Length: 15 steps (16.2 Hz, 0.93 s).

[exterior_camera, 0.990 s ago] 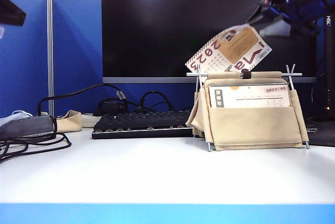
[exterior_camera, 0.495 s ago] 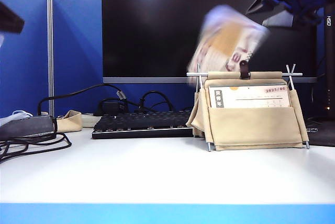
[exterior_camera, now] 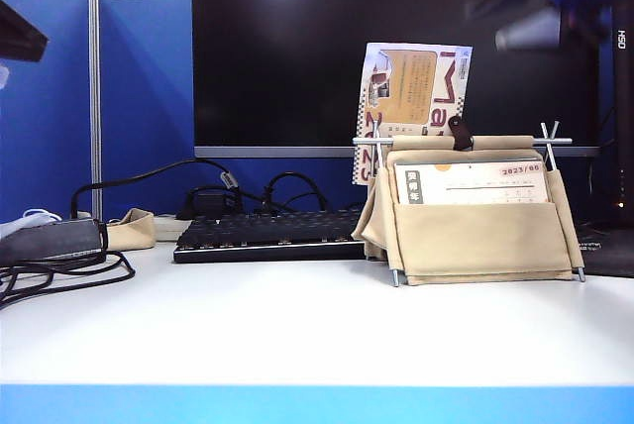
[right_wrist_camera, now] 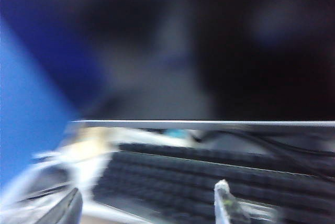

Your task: Turn one page of the calendar.

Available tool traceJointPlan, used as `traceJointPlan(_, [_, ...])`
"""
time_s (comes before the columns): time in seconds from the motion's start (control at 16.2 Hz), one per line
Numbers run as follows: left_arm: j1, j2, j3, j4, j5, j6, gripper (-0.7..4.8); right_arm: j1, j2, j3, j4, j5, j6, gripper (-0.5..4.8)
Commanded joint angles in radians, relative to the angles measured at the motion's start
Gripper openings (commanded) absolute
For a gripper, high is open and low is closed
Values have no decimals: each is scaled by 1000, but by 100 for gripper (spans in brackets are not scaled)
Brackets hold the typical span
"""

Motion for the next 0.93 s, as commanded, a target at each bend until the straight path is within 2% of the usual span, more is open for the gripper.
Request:
traceJointPlan(0.06, [1, 2, 3, 13, -21, 9, 292, 5, -139, 8, -93, -103, 11, 317])
traceJointPlan(0.19, [1, 2, 3, 18, -24, 35, 292, 56, -226, 8, -248, -133, 5, 306])
traceJointPlan(0.31, [1, 2, 3, 29, -24, 38, 292, 151, -232, 8, -341, -142, -47, 306])
traceJointPlan(0.37, [1, 2, 3, 31, -20, 53, 292, 243, -222, 8, -381, -5, -130, 273])
traceJointPlan(0.43, [1, 2, 3, 32, -20, 54, 292, 269, -213, 8, -387, 58, -132, 231])
traceJointPlan(0.49, [1, 2, 3, 35, -20, 54, 292, 278, -197, 8, -385, 80, -133, 214])
traceJointPlan(0.68, [1, 2, 3, 56, -16, 53, 292, 278, -92, 8, -381, 78, -132, 211])
traceJointPlan(0.93, [1, 2, 3, 65, -16, 53, 292, 304, 21, 9, -198, 117, -116, 210])
